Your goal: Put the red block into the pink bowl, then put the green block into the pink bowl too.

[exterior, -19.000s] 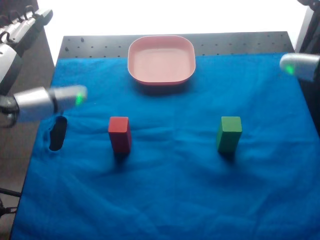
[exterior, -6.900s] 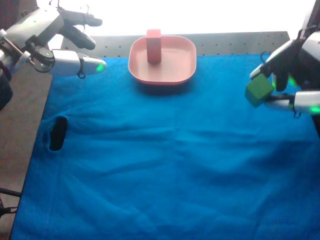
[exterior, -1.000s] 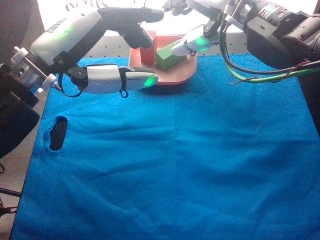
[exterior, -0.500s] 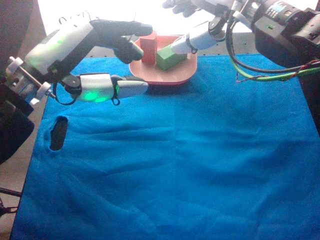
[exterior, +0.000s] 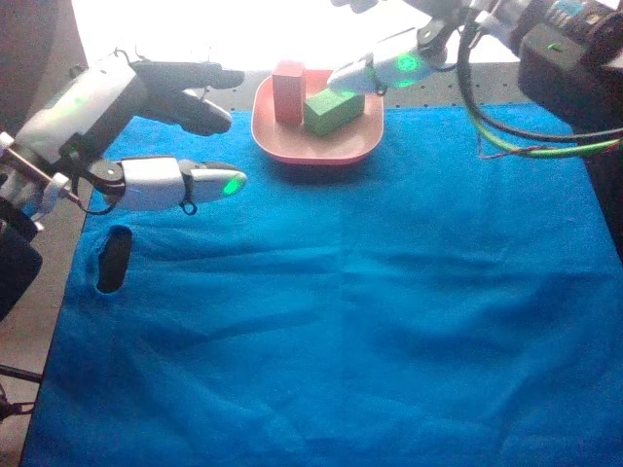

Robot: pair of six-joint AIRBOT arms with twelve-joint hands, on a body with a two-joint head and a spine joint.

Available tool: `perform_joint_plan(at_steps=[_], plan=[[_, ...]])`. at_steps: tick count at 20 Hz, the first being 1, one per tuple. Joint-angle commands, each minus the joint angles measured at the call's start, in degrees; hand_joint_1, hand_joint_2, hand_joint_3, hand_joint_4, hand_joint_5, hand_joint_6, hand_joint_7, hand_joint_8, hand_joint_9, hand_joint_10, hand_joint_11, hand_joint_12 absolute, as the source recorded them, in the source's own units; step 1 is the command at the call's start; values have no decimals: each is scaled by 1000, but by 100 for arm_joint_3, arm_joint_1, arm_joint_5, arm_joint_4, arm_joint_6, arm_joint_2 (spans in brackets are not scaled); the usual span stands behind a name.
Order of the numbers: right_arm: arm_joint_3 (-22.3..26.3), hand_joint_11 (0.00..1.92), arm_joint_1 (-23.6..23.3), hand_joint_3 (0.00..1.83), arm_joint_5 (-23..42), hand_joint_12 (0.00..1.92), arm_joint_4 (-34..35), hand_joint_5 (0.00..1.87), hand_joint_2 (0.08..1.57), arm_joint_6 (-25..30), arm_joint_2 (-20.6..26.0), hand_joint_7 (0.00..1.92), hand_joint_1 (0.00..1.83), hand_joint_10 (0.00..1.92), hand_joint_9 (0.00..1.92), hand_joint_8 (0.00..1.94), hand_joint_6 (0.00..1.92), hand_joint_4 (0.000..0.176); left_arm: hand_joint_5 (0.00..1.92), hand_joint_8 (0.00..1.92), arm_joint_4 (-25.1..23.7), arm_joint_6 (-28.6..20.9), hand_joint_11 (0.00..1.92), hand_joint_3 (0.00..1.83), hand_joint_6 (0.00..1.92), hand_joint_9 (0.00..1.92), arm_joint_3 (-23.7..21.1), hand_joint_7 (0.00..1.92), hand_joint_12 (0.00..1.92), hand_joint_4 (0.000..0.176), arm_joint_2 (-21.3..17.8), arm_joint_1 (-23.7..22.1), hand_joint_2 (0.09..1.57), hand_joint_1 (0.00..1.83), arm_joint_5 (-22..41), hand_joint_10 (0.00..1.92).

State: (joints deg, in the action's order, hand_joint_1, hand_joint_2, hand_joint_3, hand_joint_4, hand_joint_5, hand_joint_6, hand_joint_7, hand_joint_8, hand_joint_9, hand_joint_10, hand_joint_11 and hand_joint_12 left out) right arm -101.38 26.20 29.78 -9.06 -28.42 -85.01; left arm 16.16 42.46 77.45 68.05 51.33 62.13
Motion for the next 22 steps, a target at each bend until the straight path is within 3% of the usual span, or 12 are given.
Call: perform_joint_plan(at_steps=[1,2,4,6,9,10,12,15,16,17,19,22], plan=[[69,287,-155,1,808,1180,61,530,837,20,34,771,981,1,810,4,5,29,695,0,70,-32,344,1,1,1037,41,1052,1483,0,-41,9,852,1007,739,61],[129,233,-159,3,863,1063,45,555,861,20,66,750,1004,0,774,0,5,8,690,0,133,-32,321,0,0,1007,45,1032,1537,0,-57,53,850,1007,755,70],[305,32,-189,1,1038,927,26,513,927,20,213,683,966,0,631,0,0,14,675,6,224,-32,311,0,2,727,54,978,1579,0,-102,126,883,1023,746,659],[526,31,-209,8,1238,849,43,489,971,20,433,615,908,0,596,0,0,13,677,2,390,-17,263,0,6,663,29,967,1598,0,-173,242,866,1008,817,782],[650,130,-209,0,1311,852,52,484,972,20,538,610,859,0,590,0,0,26,669,0,794,23,169,0,1,609,-56,905,1577,0,-323,563,859,961,1083,751],[708,129,-209,0,1325,895,59,484,962,20,573,600,788,0,587,0,0,16,661,0,937,26,206,0,0,630,-92,897,1514,0,-369,669,830,955,1185,706],[863,18,-209,0,1336,1007,73,452,963,20,676,537,826,0,505,0,0,26,605,0,1240,26,176,1,0,620,-165,838,1540,0,-463,881,807,921,1422,634],[1125,40,-203,0,1349,861,82,428,941,13,955,495,844,0,477,0,0,56,570,0,1404,74,170,3,0,585,-251,768,1454,0,-668,994,842,881,1533,514],[1182,57,-199,0,1364,797,83,418,930,6,1016,503,840,1,482,0,1,55,560,0,1407,153,190,2,0,614,-296,757,1376,0,-730,997,864,871,1538,398],[1259,36,-188,0,1393,837,84,375,954,-54,1081,471,843,0,455,0,0,27,551,0,1407,259,151,2,0,649,-362,743,1413,0,-815,999,893,887,1554,284],[1433,8,-124,0,1690,827,209,353,935,-251,1222,443,824,0,447,0,0,11,535,0,1405,314,124,0,0,674,-448,719,1394,0,-940,1012,904,898,1642,144],[1987,17,-62,0,1741,747,408,364,928,-798,1656,441,795,5,457,7,5,15,530,0,1405,435,166,0,0,692,-578,695,1306,0,-1094,1015,869,887,1788,39]])
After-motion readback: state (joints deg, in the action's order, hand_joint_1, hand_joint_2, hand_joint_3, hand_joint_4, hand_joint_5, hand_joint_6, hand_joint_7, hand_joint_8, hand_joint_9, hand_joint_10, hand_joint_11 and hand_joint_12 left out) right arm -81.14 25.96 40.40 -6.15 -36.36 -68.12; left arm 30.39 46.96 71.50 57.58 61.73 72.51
